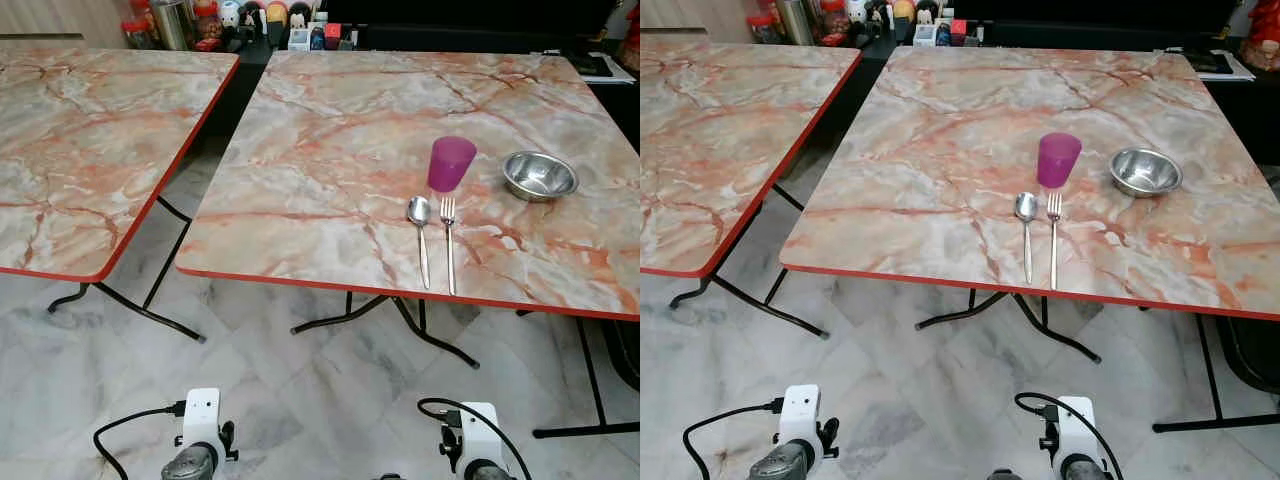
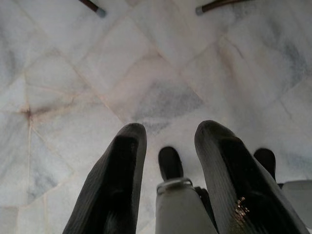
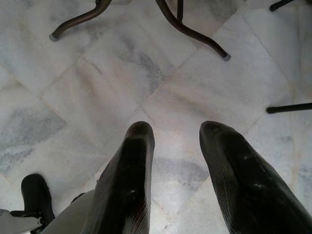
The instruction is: Setting the table
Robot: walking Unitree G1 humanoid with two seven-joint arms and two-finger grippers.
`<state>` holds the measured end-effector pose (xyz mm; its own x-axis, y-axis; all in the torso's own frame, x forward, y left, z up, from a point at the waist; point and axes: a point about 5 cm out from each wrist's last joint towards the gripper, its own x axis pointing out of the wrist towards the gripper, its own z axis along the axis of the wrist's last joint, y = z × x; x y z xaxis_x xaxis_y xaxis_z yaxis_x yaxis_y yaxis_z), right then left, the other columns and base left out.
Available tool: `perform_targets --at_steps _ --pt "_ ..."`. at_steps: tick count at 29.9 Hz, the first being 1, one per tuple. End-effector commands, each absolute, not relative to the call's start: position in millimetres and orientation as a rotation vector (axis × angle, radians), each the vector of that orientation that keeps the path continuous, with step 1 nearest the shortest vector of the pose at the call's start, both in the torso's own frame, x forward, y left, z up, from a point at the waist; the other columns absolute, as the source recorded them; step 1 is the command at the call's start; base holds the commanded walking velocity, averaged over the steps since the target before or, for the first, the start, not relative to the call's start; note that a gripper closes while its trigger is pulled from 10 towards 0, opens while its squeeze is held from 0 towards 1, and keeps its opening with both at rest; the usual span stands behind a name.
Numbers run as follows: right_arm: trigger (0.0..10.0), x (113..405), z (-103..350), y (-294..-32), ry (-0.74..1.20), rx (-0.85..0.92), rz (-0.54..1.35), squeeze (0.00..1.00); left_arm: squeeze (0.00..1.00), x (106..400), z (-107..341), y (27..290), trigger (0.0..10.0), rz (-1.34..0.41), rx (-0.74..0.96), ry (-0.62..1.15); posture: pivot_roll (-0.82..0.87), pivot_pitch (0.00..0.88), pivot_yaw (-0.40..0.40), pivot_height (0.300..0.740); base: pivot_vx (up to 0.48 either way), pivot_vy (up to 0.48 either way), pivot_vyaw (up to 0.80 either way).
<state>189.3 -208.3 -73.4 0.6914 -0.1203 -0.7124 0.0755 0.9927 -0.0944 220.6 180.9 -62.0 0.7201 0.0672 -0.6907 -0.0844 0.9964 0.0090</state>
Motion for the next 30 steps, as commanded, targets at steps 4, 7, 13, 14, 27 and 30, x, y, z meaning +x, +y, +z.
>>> perform_targets --at_steps 4,7,13,14,27,30 --pt "10.0 187 -76 -206 0.823 -0.017 -0.131 0.0 0.0 219 -62 187 10.0 0.115 -0.024 0.769 -0.16 0.112 0.025 0.74 0.0 -0.395 0.0" --pt "10.0 189 -75 -206 0.817 -0.005 -0.146 0.0 0.0 221 -62 187 10.0 0.112 -0.021 0.766 -0.16 0.116 0.029 0.74 0.0 -0.48 0.0" --pt "10.0 184 -79 -204 0.853 0.003 -0.152 0.0 0.0 223 -60 188 10.0 0.109 -0.019 0.759 -0.16 0.126 0.028 0.74 0.0 -0.48 -0.27" --pt "10.0 184 -79 -204 0.855 0.004 -0.153 0.0 0.0 223 -60 188 10.0 0.109 -0.02 0.758 -0.16 0.128 0.03 0.74 0.0 -0.48 -0.8" --pt "10.0 183 -79 -205 0.843 0.003 -0.164 0.0 0.0 225 -58 190 10.0 0.121 -0.023 0.751 -0.16 0.142 0.034 0.74 0.0 -0.286 -0.17" --pt "10.0 188 -76 -206 0.821 -0.001 -0.169 0.0 0.0 225 -58 190 10.0 0.123 -0.022 0.751 -0.16 0.142 0.034 0.74 0.0 0.0 0.0"
